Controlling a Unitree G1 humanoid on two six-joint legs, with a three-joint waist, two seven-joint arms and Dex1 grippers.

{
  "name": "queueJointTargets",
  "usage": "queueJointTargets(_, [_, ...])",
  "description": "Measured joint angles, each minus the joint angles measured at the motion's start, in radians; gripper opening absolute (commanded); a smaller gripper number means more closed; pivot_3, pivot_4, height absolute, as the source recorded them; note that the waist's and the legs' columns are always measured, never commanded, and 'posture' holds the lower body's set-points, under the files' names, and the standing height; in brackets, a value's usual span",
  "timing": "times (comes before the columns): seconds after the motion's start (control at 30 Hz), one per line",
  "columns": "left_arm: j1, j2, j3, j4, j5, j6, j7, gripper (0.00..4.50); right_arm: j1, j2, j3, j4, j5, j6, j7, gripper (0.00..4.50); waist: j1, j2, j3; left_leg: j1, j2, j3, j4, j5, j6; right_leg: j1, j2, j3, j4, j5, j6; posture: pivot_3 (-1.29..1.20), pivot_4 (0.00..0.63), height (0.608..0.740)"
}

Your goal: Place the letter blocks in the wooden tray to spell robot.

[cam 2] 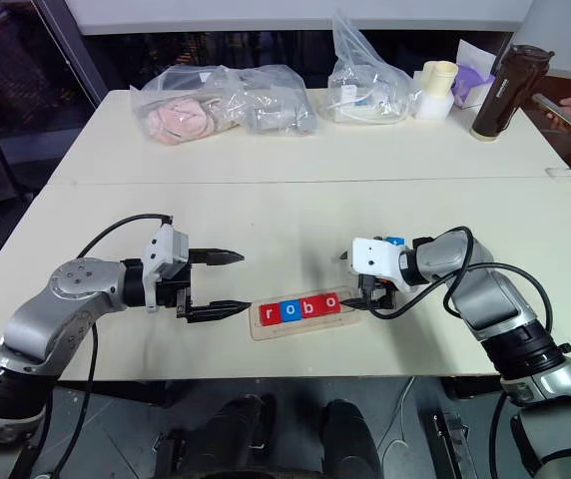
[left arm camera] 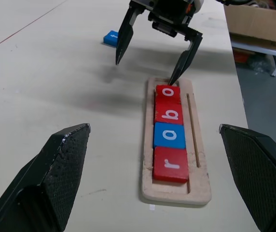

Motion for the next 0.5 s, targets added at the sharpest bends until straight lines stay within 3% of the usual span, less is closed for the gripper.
queueJointTargets(0.5, [0.0, -0.003, 0.0, 0.0, 0.0, 0.0, 0.015, 4.5, 0.0, -0.028, -0.027, -0.037, 0.003, 0.03, -0.011, 4.45, 0.001, 0.0, 0.0, 0.0, 0.0, 0.0, 0.0, 0.0, 0.0, 0.0, 0.0, 0.0, 0.0, 0.0, 0.0, 0.0, 0.15, 0.738])
